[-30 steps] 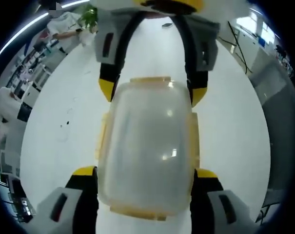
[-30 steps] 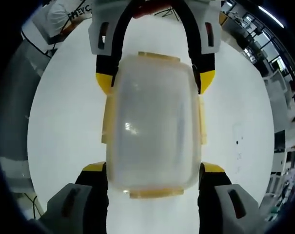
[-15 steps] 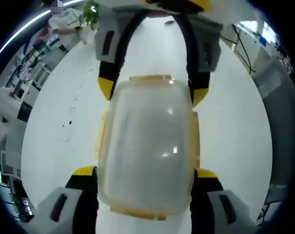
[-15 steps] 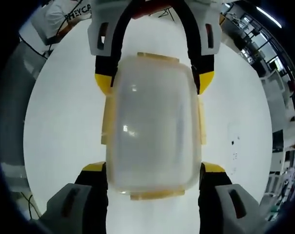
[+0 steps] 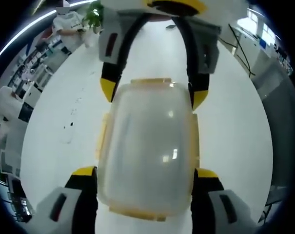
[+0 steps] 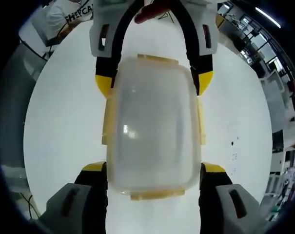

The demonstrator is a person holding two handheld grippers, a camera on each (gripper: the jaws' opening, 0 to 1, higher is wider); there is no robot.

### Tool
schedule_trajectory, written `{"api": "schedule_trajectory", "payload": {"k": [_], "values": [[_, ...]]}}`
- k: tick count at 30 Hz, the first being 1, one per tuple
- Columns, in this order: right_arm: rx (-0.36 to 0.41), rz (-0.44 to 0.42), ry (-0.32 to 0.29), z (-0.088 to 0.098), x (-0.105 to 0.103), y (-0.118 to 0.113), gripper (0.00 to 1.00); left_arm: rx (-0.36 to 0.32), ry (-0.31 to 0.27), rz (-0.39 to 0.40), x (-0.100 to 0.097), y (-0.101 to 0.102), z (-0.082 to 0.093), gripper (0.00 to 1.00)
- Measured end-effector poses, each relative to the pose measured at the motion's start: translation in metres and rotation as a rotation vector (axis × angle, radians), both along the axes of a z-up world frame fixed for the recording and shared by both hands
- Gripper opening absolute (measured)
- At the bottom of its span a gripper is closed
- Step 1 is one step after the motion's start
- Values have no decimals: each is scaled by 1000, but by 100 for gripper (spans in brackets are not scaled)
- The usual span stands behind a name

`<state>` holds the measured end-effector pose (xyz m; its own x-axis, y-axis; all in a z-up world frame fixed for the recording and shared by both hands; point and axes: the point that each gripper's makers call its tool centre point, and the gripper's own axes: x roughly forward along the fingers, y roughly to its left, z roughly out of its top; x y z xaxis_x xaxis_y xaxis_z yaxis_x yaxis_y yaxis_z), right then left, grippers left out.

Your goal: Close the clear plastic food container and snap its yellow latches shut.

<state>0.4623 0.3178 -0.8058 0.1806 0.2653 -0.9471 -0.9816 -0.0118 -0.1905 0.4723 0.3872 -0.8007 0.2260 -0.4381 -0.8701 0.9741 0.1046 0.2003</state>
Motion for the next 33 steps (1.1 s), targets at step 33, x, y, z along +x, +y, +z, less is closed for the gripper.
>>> {"api": "schedule_trajectory", "payload": {"k": [33], "values": [[806,-567,-81,28,-23,1,100,-653,-7,435,-19,12,15,99]]}}
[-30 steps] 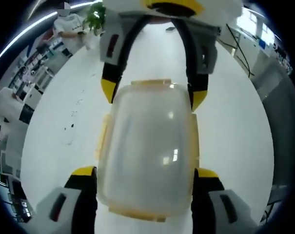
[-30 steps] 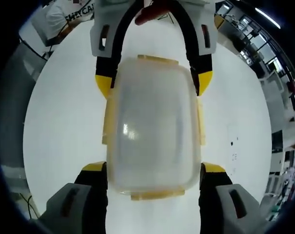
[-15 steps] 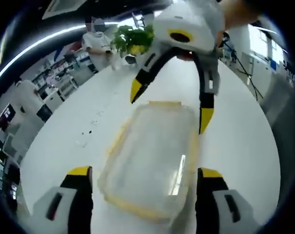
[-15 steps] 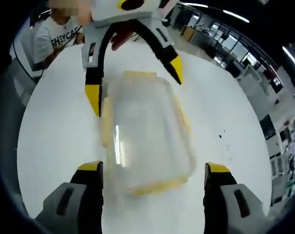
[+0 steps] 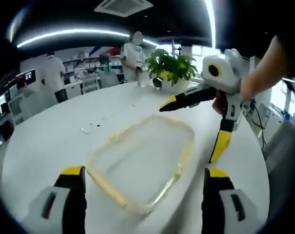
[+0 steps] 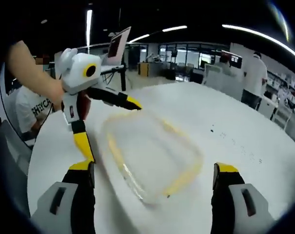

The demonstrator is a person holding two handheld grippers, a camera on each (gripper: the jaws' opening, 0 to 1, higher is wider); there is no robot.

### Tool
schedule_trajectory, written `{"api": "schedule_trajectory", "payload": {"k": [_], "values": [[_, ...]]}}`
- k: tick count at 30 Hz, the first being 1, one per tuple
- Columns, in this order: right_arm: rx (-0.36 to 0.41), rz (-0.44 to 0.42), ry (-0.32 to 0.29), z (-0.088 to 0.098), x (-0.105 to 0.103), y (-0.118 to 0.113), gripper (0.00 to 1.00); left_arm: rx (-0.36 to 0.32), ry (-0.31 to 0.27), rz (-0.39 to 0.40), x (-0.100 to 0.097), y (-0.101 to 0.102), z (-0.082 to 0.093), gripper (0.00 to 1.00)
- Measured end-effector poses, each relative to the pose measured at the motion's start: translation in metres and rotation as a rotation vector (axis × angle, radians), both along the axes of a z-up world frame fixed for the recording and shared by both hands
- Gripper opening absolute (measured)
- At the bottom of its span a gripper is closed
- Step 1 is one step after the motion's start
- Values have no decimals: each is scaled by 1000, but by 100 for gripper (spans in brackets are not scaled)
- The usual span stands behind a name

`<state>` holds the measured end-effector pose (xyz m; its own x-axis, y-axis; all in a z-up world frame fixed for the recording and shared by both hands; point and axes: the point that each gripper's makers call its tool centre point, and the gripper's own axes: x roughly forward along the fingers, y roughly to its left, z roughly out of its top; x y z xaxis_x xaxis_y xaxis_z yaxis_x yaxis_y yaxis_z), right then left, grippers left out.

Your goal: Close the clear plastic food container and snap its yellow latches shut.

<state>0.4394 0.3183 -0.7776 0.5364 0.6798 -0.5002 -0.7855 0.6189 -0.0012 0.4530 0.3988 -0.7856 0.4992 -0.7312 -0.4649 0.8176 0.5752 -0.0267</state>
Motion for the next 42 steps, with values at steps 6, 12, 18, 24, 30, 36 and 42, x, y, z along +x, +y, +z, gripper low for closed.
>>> {"api": "schedule_trajectory", "payload": {"k": [6,12,18,24,30,36,42], "values": [[45,-25,9,-5,-15,0,100,-39,21,21,-8,1,-6,99],[135,-153,49,-2,-18,-4,100,-92,31,59,-9,2,-2,99],[139,-149,26,5,-21,-1,98,-104,36,94,-13,8,-1,99],[115,-153,26,7,-23,-6,95,-101,61,127,-25,16,-3,99],[158,-199,33,18,-27,-18,93,-134,62,206,-32,36,2,98],[134,-208,28,20,-37,-36,91,-144,68,242,-41,53,5,96],[129,-241,31,22,-52,-51,90,-145,69,276,-52,70,8,95]]}}
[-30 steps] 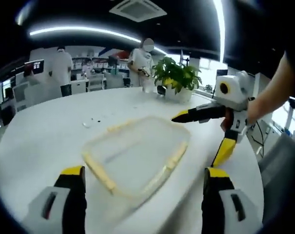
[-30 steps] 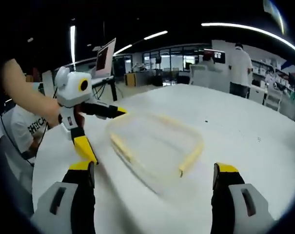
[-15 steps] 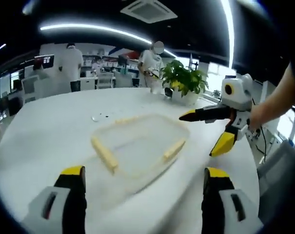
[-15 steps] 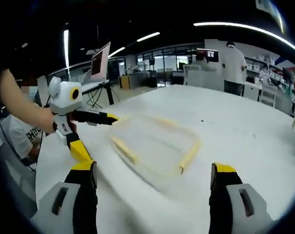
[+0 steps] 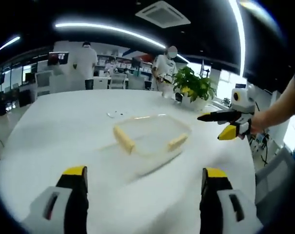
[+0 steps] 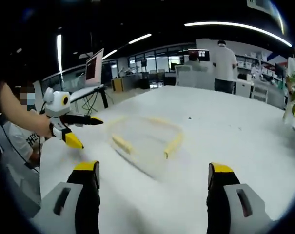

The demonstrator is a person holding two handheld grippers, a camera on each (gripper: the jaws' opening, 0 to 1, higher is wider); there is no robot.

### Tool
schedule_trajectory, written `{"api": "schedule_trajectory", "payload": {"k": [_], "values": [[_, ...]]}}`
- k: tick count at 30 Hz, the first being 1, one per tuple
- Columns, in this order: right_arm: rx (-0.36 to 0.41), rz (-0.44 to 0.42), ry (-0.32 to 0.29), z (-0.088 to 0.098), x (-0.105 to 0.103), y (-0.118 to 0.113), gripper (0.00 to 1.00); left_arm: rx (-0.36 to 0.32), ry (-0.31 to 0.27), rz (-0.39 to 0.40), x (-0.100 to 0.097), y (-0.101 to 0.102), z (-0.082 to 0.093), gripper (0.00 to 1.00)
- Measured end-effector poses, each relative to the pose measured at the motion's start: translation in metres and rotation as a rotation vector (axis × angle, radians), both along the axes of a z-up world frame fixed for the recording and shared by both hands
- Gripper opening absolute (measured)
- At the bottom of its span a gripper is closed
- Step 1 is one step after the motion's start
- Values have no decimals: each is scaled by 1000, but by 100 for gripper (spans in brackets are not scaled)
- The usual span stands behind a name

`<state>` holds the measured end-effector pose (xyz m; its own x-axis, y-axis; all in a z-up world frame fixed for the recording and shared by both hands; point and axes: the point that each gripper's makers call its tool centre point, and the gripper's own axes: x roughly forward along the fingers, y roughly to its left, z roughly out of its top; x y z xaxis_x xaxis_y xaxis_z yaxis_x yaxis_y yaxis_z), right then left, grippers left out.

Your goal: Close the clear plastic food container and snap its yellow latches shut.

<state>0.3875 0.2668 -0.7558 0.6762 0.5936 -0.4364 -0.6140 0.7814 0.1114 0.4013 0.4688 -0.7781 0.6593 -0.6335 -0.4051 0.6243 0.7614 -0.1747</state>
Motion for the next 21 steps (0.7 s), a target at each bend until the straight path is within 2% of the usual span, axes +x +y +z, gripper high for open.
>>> {"api": "schedule_trajectory", "payload": {"k": [6,10,13,16,21], "values": [[18,-38,-6,7,-16,-9,88,-10,2,47,-11,15,6,93],[49,-44,22,10,-30,-13,87,-15,12,64,-24,24,6,91],[63,-60,19,17,-39,-19,85,-13,10,82,-34,32,6,90],[56,-77,18,21,-45,-27,83,-30,34,110,-44,41,6,90],[81,-101,2,36,-61,-38,82,-53,34,148,-58,56,17,88]]}}
